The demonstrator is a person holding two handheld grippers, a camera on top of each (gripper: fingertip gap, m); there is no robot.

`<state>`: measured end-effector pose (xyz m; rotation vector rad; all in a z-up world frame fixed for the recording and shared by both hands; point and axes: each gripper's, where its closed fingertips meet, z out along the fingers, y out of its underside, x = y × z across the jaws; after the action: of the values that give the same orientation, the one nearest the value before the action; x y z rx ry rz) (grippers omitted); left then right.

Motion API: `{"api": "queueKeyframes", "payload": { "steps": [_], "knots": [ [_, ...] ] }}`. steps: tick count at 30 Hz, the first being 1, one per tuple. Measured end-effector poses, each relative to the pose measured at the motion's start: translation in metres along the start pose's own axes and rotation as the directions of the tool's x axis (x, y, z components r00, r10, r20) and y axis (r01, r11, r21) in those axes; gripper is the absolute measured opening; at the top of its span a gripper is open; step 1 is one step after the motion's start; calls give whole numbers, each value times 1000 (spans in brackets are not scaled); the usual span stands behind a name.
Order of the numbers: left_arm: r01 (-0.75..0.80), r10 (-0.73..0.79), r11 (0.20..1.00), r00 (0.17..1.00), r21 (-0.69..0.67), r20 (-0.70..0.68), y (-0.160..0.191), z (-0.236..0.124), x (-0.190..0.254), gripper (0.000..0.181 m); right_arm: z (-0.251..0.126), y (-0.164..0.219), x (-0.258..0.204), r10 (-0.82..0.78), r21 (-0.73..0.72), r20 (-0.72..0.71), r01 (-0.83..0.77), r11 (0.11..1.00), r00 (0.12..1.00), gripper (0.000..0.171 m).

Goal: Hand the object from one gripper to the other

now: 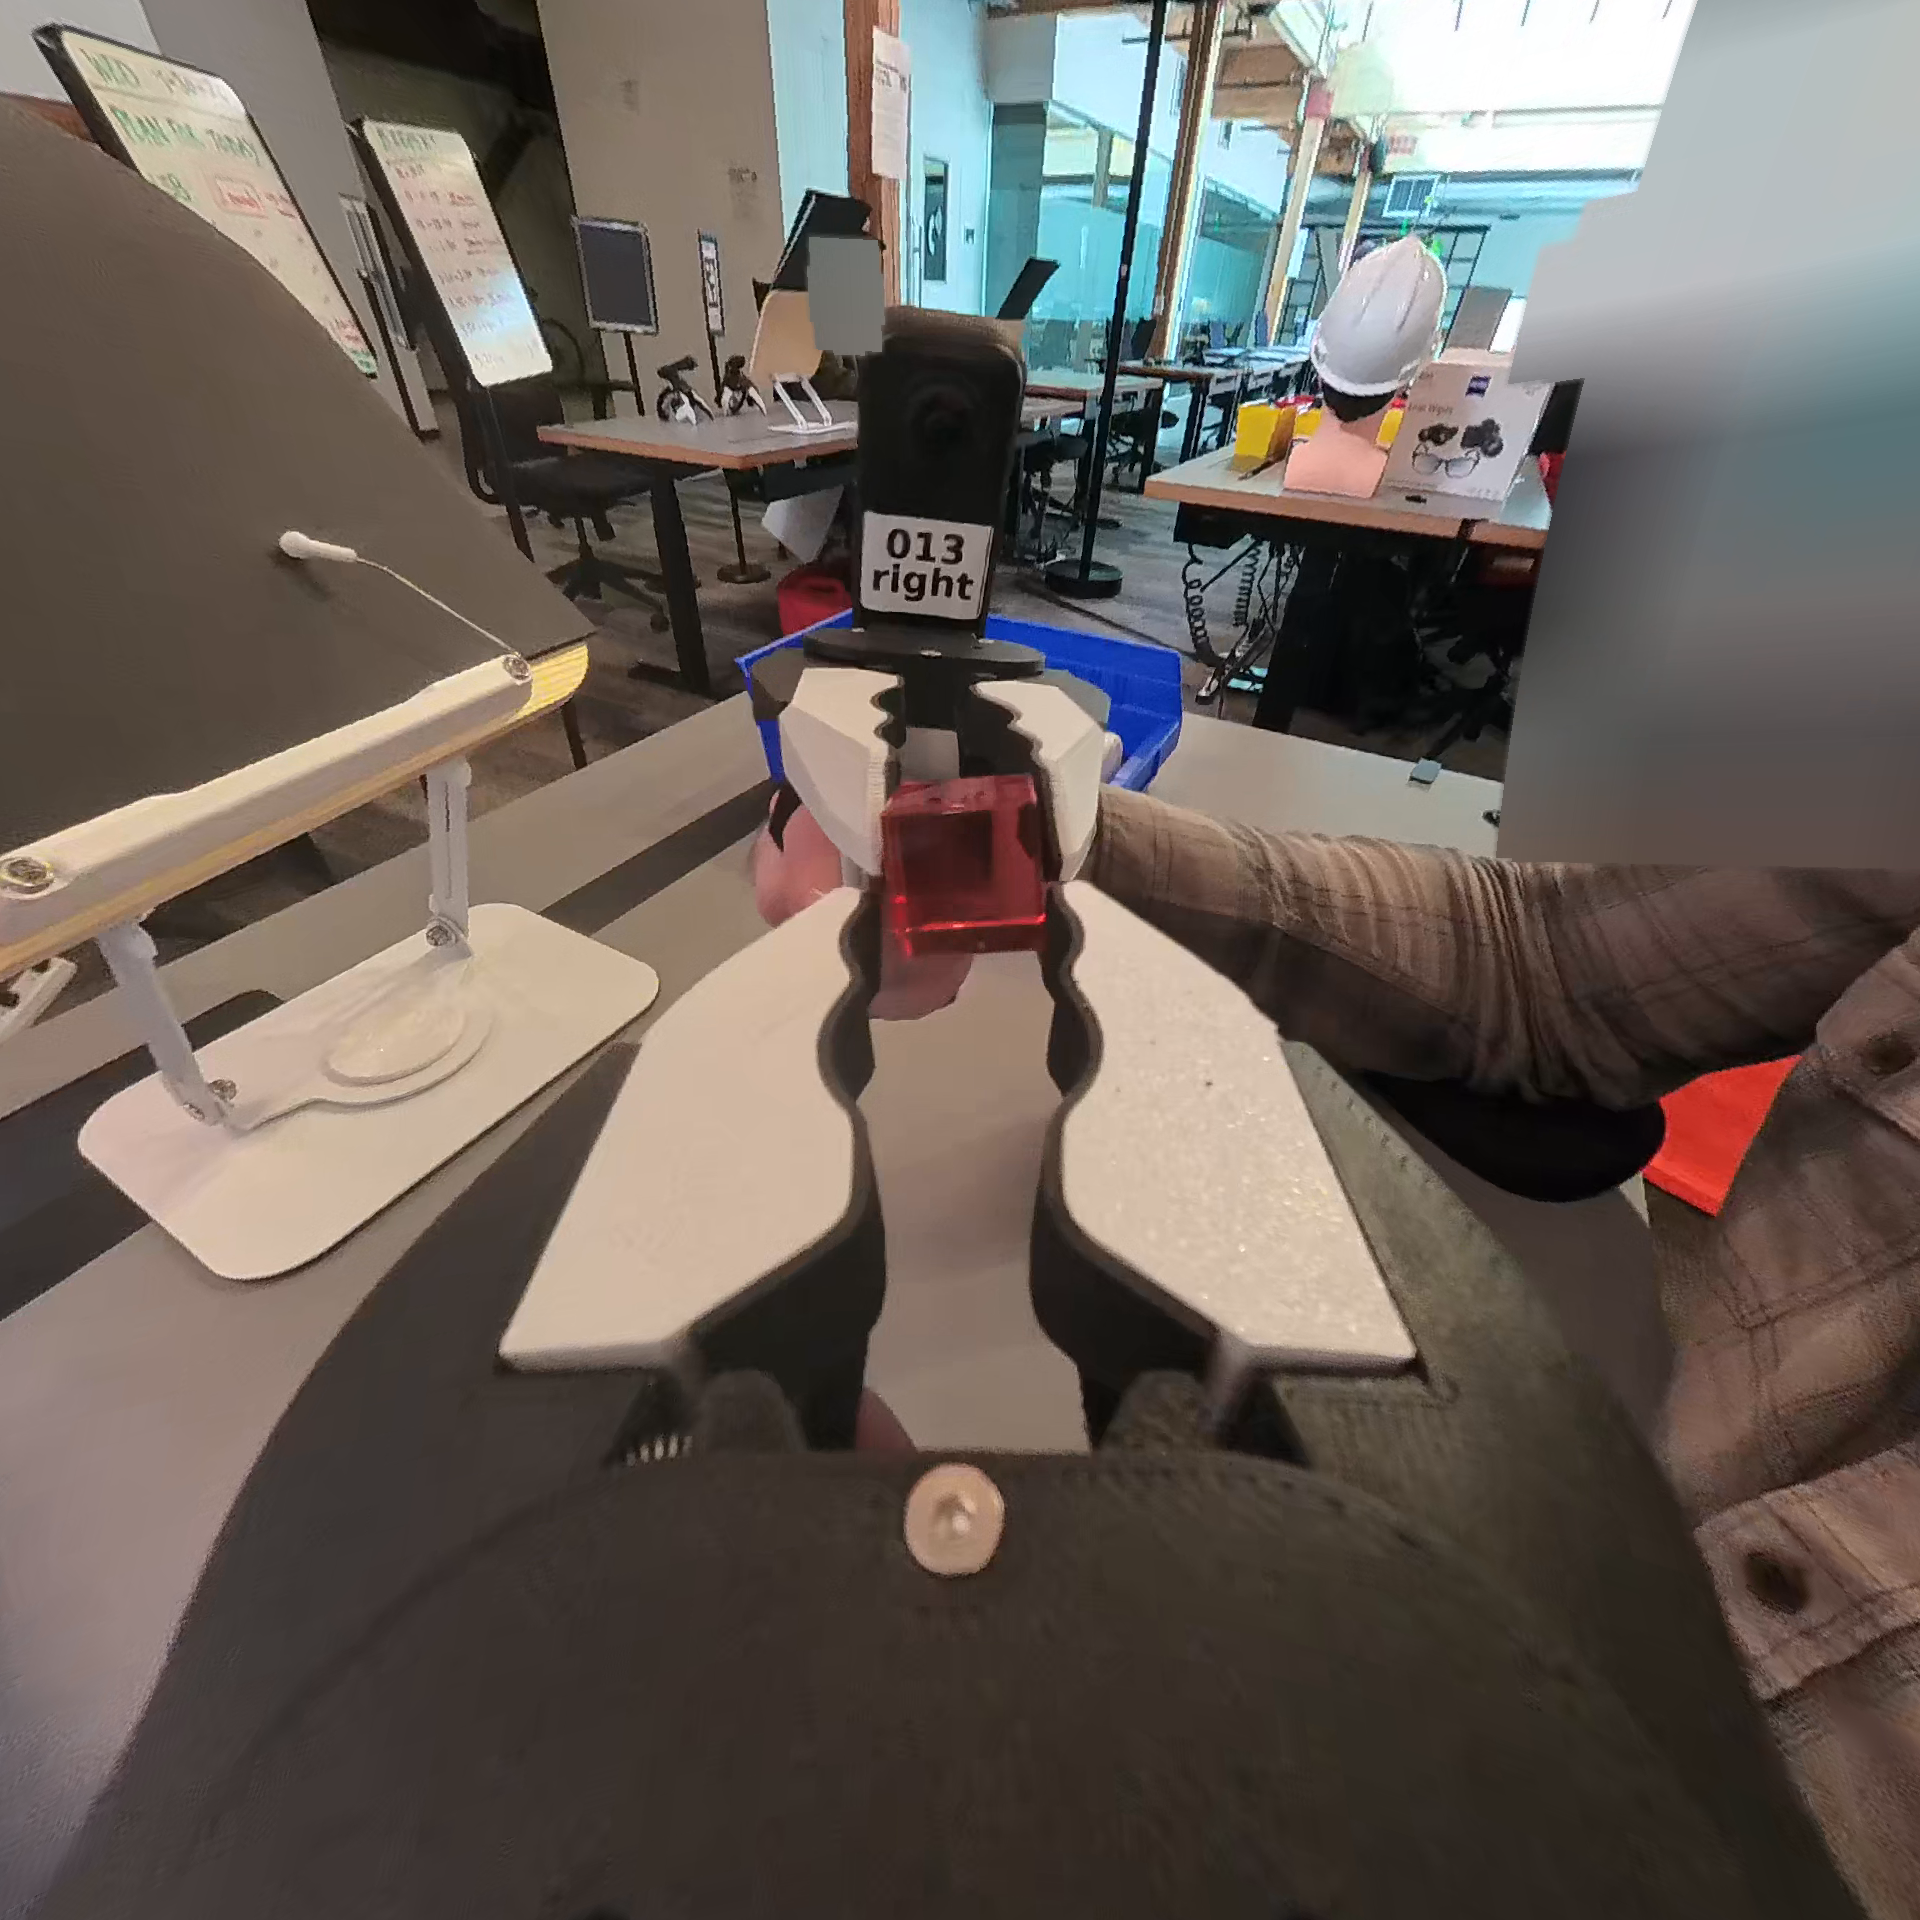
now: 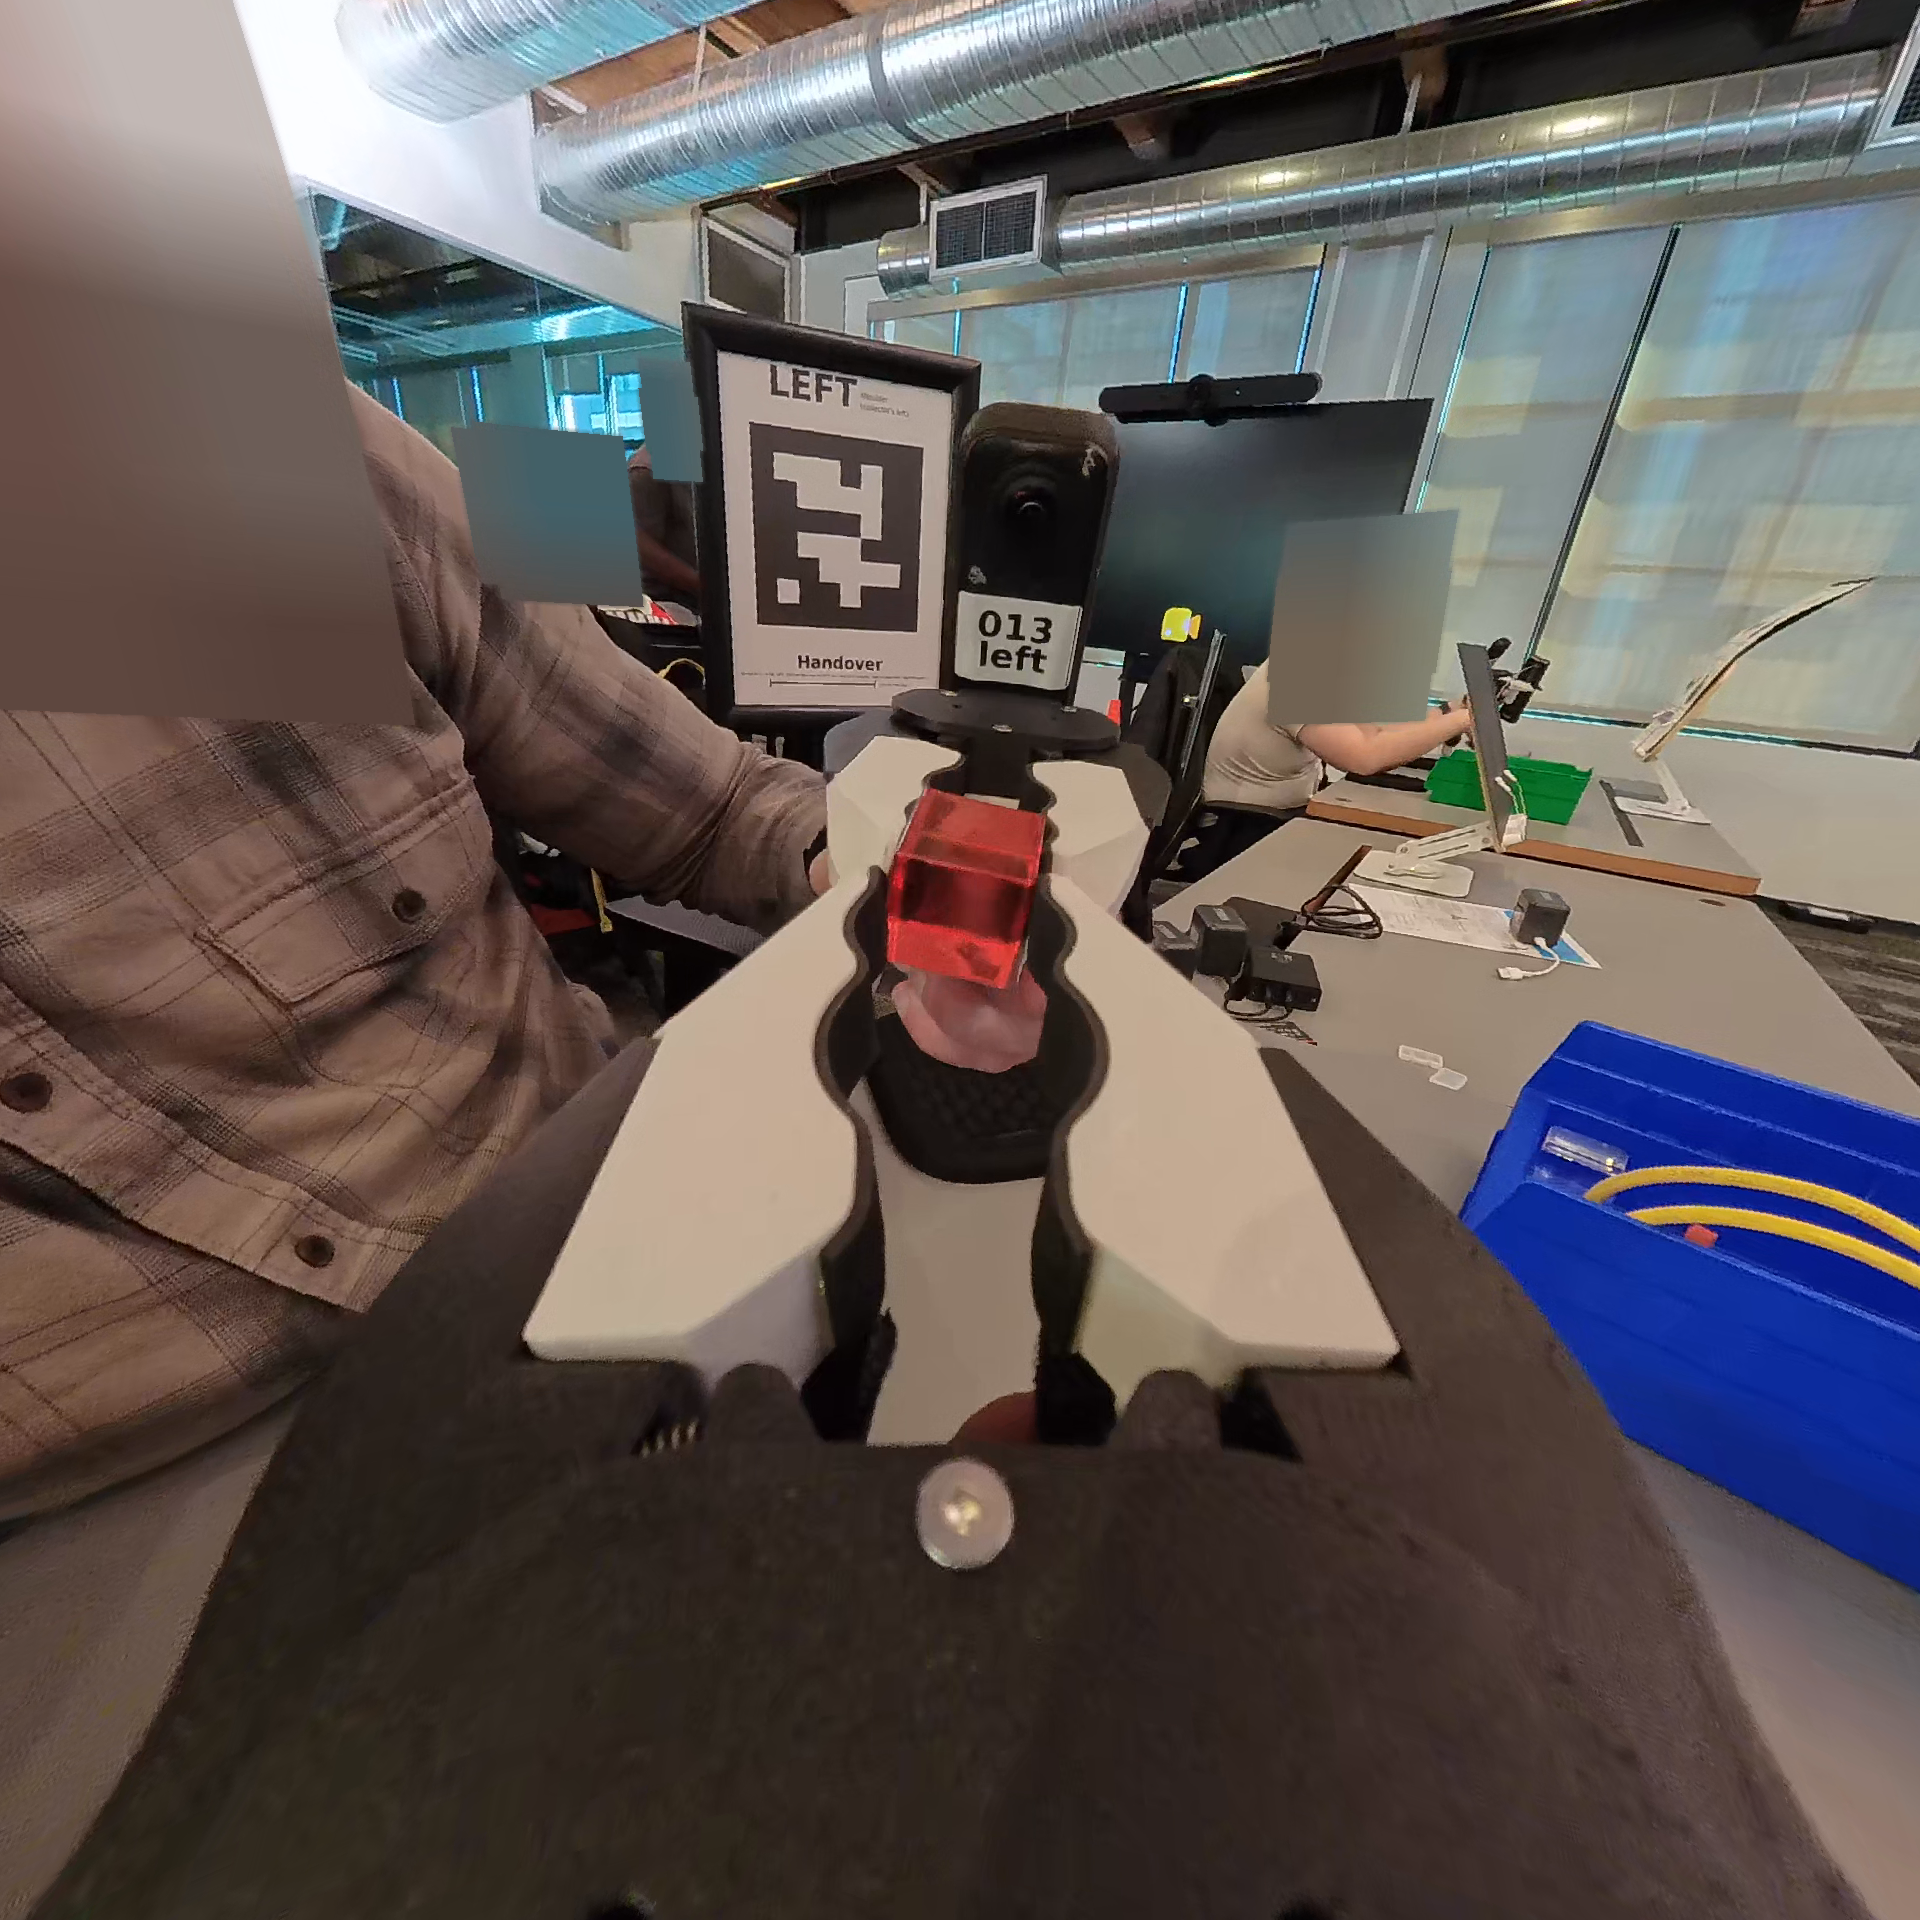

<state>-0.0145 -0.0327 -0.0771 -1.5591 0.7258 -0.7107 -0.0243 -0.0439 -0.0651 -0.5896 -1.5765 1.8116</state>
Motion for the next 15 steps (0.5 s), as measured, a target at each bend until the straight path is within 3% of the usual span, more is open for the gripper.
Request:
{"api": "queueKeyframes", "payload": {
  "steps": [8, 12, 15],
  "knots": [
    [-17, 17, 1000, 1000, 22, 4, -1, 0, 0, 26, -2, 0, 1, -1, 2, -5, 1, 1000, 1000, 23],
    [-84, 81, 996, 994, 26, 75, -2, -2, -7, 26, -3, 1, 8, -4, -7, -47, 3, 1000, 999, 25],
    [-145, 140, 989, 970, 10, 199, -3, -5, -23, 26, -6, -3, 22, 0, -2, -129, 0, 1000, 992, 39]
  ]
}}
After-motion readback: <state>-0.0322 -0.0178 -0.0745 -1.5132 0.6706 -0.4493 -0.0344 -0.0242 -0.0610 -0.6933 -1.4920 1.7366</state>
